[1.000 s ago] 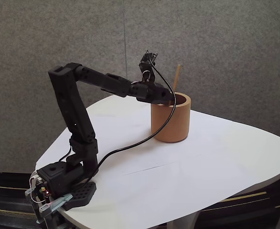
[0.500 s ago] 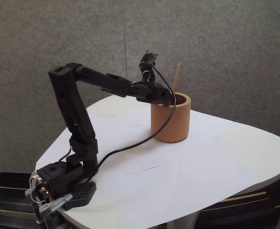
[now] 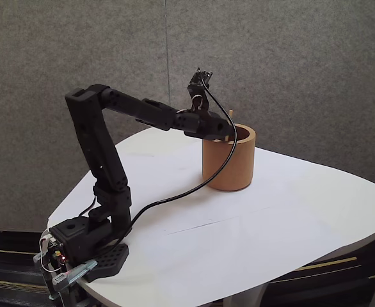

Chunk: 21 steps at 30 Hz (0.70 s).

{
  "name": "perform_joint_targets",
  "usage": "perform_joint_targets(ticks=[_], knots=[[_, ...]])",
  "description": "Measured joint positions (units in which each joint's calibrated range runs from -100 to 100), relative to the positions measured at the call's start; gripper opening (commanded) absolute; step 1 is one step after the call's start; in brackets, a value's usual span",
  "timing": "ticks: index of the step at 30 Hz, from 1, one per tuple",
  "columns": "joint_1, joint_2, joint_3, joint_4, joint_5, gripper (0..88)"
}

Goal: Grab the pen and put it in the pen holder.

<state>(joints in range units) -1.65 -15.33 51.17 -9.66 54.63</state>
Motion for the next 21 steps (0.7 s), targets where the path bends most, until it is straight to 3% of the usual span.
perform_joint_targets(ticks=[21], knots=[[-1.5, 0.0, -15.6, 0.1, 0.0, 18.2]])
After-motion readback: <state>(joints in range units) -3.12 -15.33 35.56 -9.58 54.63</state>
